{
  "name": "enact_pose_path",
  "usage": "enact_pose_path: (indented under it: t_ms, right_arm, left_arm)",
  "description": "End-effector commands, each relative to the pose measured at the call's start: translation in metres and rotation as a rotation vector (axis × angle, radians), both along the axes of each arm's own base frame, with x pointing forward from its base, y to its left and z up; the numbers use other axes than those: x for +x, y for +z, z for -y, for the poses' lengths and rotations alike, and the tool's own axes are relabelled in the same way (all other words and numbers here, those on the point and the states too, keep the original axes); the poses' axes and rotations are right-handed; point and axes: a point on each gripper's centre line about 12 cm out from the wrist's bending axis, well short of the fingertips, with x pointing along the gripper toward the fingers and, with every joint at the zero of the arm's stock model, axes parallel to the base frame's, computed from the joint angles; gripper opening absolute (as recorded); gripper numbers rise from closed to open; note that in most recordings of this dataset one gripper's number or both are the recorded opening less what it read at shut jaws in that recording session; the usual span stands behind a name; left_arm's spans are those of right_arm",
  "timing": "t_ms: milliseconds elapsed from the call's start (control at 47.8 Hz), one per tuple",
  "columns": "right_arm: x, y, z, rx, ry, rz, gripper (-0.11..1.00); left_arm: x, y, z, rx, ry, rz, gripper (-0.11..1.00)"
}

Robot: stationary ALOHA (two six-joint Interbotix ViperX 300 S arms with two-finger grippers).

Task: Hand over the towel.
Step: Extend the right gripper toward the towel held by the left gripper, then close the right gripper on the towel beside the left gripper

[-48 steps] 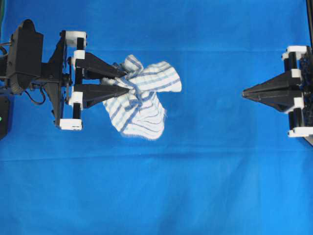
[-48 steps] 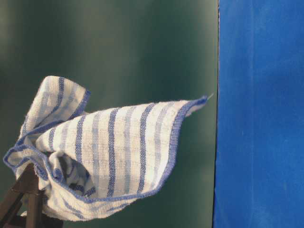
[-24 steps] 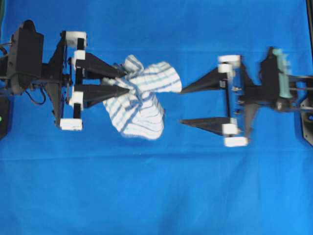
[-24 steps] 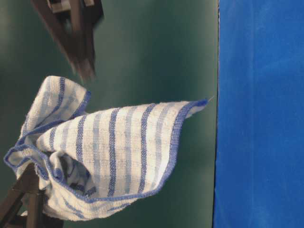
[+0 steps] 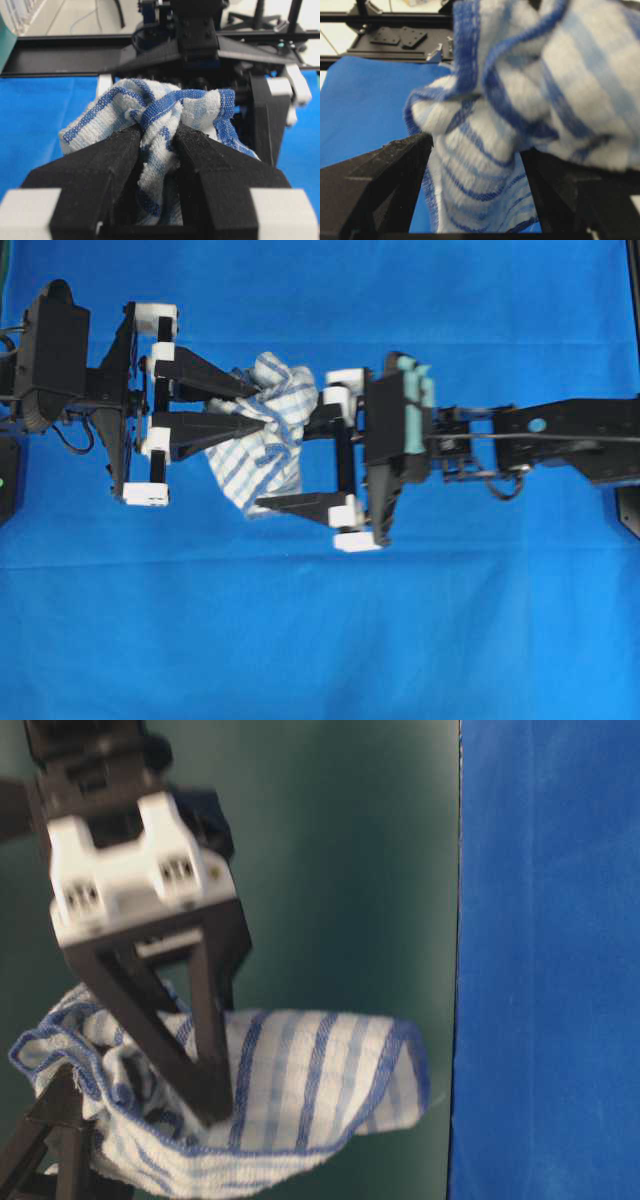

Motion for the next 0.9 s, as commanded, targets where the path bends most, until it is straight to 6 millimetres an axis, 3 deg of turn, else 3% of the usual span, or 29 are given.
enact_pose_path:
  t_ms: [0,355,439,585,627,878]
  right_arm:
    - [0.0097,0.014,-0.001,0.005,0.0,0.041,0.71]
    - [0.0166,0.0134,0.0014,0.003,-0.006,0.04,0.68]
    - [0.0166,0.0129,0.0014,0.001,-0.006,0.035,0.53]
    - [0.0163,0.0109,0.0013,-0.004,-0.004,0.019,0.09]
    - [0.0162,0.01,0.0013,-0.004,-0.004,0.011,0.02]
    - [0.014,0.0118,0.0015,0.0,-0.005,0.011,0.02]
  left_arm:
    - [0.0004,0.0083,0.0,0.002,0.0,0.029,0.15]
    - [0.0001,0.0088,0.0,0.002,0.0,0.031,0.15]
    - [0.0004,0.0083,0.0,0.002,0.0,0.029,0.15]
    - [0.0019,0.007,-0.0005,0.002,0.001,0.021,0.15]
    - [0.0027,0.0064,-0.0015,0.002,0.004,0.018,0.15]
    - [0.0052,0.0055,-0.0055,0.002,0.017,0.018,0.16]
